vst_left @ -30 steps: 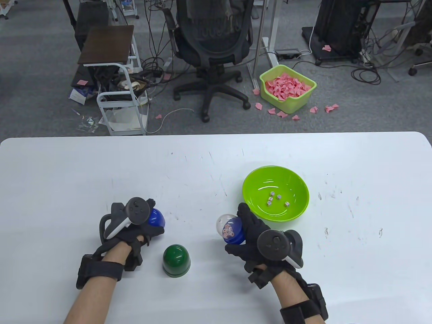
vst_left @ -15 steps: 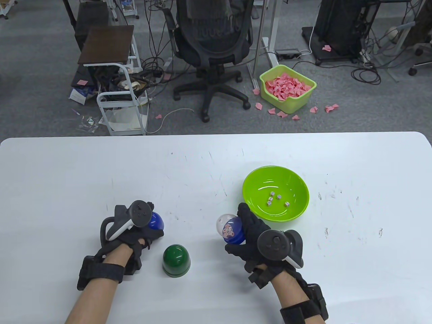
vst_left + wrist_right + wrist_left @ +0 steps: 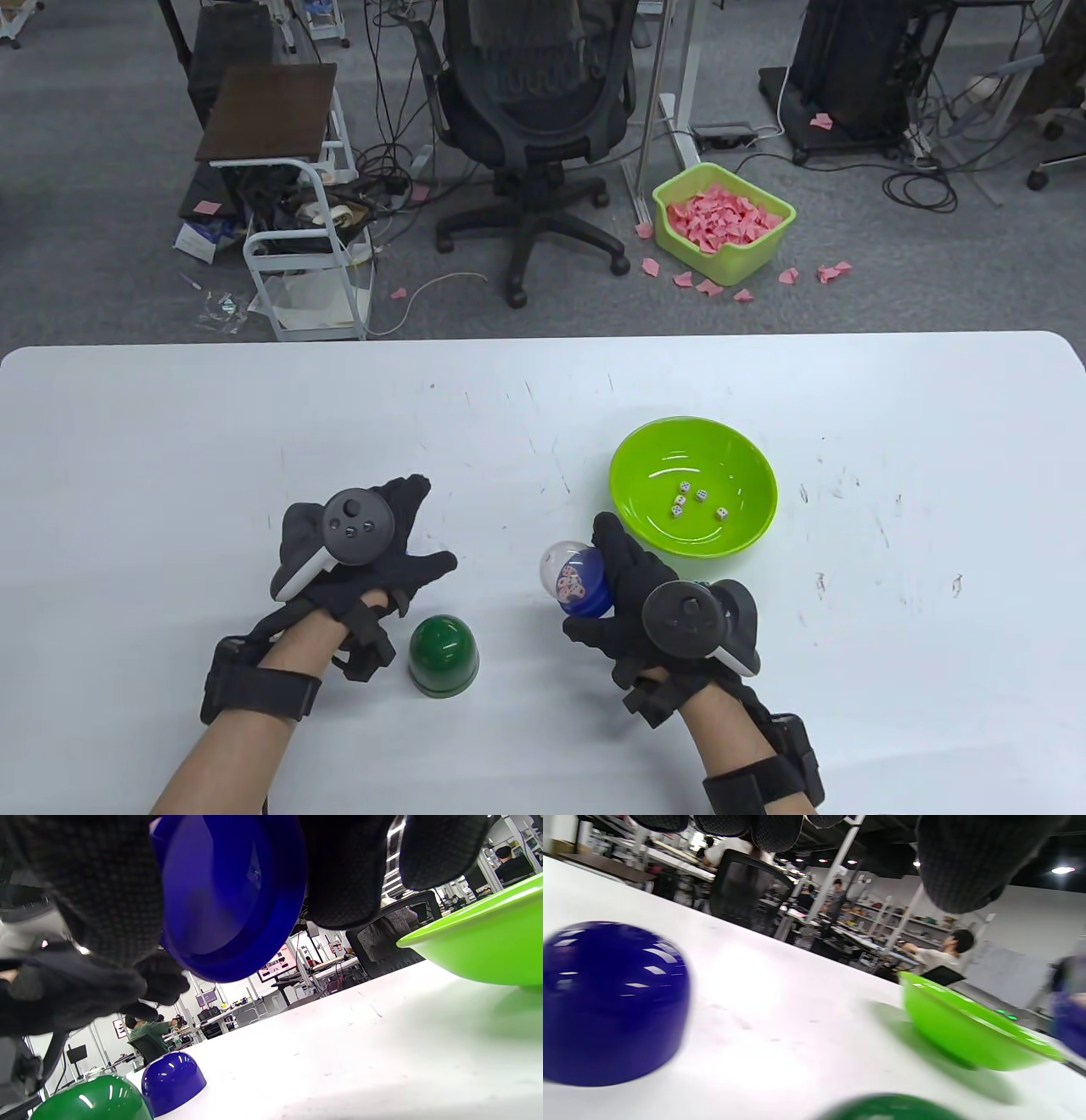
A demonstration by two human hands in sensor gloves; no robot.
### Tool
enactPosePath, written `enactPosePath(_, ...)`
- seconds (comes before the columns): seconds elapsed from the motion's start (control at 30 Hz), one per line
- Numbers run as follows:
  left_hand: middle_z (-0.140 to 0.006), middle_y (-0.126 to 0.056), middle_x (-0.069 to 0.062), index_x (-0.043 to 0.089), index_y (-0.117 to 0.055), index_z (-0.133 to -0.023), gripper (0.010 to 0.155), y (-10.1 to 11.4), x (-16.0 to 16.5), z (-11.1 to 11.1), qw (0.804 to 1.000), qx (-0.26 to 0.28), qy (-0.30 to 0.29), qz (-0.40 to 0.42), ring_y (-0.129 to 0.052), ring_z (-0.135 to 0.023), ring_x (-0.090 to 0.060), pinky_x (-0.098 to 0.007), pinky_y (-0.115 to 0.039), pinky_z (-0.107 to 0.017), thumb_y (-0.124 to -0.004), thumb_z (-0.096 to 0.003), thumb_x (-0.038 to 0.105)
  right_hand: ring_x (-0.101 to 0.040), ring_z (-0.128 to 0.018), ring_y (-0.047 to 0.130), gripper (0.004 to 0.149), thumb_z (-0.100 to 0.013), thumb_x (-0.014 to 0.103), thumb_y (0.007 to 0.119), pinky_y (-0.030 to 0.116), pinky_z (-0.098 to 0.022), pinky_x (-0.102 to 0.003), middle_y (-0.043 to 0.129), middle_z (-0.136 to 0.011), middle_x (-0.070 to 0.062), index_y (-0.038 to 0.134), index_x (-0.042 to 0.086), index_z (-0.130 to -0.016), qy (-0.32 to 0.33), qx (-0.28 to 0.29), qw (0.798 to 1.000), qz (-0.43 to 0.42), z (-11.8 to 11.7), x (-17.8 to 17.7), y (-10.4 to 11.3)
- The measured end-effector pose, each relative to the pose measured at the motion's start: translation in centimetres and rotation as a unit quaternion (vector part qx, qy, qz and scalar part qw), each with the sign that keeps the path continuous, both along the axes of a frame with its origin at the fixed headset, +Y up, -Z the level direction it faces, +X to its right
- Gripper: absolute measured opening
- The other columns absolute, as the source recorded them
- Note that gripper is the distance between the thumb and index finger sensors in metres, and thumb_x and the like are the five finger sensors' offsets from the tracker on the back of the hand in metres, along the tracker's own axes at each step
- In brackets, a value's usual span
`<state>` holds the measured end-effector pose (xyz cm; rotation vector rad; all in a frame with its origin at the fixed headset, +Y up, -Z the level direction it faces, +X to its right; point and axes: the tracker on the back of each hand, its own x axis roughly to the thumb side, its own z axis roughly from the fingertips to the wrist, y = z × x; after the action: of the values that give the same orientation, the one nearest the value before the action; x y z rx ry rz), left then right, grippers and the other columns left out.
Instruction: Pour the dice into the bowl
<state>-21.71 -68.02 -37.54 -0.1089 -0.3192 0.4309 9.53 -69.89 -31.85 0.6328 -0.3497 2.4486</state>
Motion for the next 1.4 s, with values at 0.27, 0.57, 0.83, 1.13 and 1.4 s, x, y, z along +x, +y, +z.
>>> enactPosePath(0.27,-0.117,-0.049,-0.015,0.025,-0.035,-0.111,0.096,1.5,4.7,1.9,0.995,0.003,-0.093,0.022,-0.047,-0.108,-0.044,-0.065,-0.05,-0.078,-0.087,-0.04,0.062,-0.048,-0.07,0.089,0.109,-0.033,0.044,0.099,0.067,-0.058,-0.073,0.066,-0.106,-0.029,0.034,-0.001,-0.108,0.012,0.011,1.0,0.024,0.4,-0.8,0.0)
enactPosePath(0.57,-0.11,-0.066,-0.016,0.023,-0.042,-0.111,0.092,1.1,9.1,2.2,0.988,-0.045,-0.146,0.017,-0.066,-0.101,-0.044,-0.064,-0.058,-0.075,-0.084,-0.0404,0.064,-0.048,-0.07,0.089,0.109,-0.033,0.043,0.1,0.067,-0.058,-0.073,0.066,-0.106,-0.029,0.034,-0.001,-0.108,0.026,0.022,0.999,0.034,0.8,-1.6,0.1)
enactPosePath(0.83,-0.101,-0.078,-0.016,0.021,-0.051,-0.108,0.088,1.2,10.9,2.3,0.987,-0.017,-0.16,0.007,-0.082,-0.086,-0.04,-0.06,-0.069,-0.07,-0.087,-0.0392,0.063,-0.048,-0.07,0.09,0.11,-0.032,0.045,0.1,0.069,-0.058,-0.072,0.068,-0.105,-0.027,0.035,0.0,-0.108,0.019,0.047,0.997,0.052,0.9,-1.4,0.5)
enactPosePath(1.13,-0.095,-0.083,-0.016,0.019,-0.053,-0.105,0.088,3.5,12.7,2.7,0.981,0.052,-0.175,-0.062,-0.085,-0.08,-0.039,-0.059,-0.071,-0.068,-0.086,-0.0378,0.066,-0.048,-0.071,0.089,0.111,-0.032,0.047,0.099,0.068,-0.058,-0.072,0.067,-0.106,-0.027,0.033,-0.001,-0.108,0.011,0.05,0.998,0.036,0.8,-0.6,1.2)
enactPosePath(1.4,-0.09,-0.087,-0.019,0.017,-0.057,-0.104,0.087,4.4,13.6,2.7,0.981,0.057,-0.171,-0.07,-0.088,-0.075,-0.039,-0.058,-0.073,-0.065,-0.086,-0.0376,0.066,-0.044,-0.065,0.092,0.11,-0.032,0.048,0.1,0.071,-0.058,-0.071,0.07,-0.104,-0.026,0.036,0.0,-0.108,0.009,0.043,0.999,-0.004,0.5,0.3,1.3)
